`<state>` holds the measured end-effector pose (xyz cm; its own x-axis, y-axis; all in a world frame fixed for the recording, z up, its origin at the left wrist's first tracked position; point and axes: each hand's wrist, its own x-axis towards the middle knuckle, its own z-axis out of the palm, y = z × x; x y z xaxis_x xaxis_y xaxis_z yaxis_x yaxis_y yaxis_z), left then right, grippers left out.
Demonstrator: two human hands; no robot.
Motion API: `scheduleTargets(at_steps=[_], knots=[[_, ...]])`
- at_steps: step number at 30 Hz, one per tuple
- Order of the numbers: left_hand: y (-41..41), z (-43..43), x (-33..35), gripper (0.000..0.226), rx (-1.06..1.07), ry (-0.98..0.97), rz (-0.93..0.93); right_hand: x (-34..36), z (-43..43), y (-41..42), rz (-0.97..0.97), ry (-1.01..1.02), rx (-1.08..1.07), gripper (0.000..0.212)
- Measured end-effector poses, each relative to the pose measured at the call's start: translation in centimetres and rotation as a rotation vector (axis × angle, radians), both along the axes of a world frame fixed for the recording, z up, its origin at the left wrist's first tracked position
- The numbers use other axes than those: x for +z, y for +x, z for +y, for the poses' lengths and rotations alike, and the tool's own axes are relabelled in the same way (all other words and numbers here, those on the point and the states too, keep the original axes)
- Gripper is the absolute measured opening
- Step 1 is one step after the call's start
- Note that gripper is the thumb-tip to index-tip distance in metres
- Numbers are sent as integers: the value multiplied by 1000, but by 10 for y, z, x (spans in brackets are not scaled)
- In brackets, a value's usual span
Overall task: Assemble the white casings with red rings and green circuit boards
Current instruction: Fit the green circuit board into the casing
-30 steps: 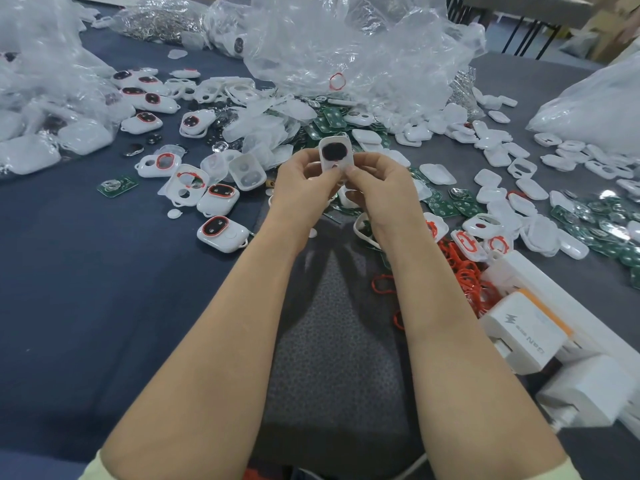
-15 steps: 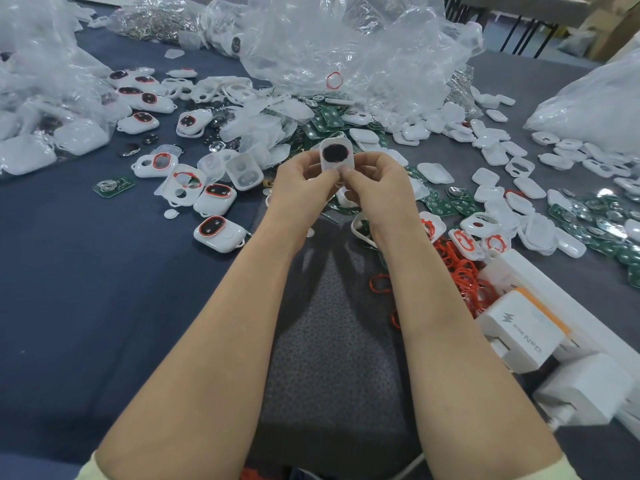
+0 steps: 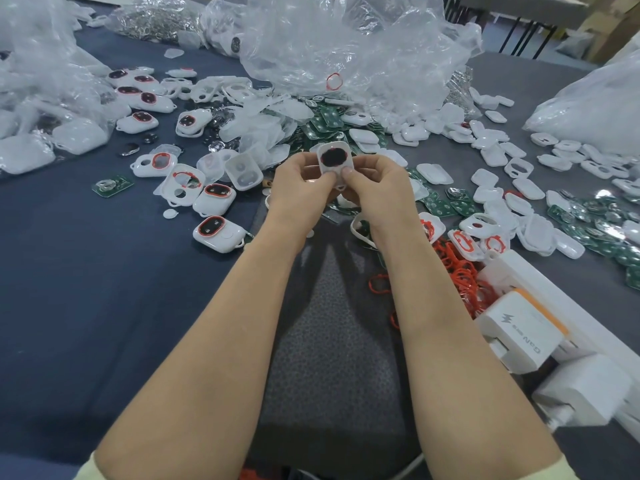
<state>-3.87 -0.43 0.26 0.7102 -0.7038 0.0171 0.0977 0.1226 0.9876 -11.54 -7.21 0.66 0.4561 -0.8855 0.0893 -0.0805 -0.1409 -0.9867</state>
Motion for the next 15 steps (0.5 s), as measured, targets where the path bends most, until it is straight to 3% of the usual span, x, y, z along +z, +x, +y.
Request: scheduleTargets(at_steps=[15], knots=[[0,0,-4,24,-49,7,-38,0,2,2,27,-13,-37,8]])
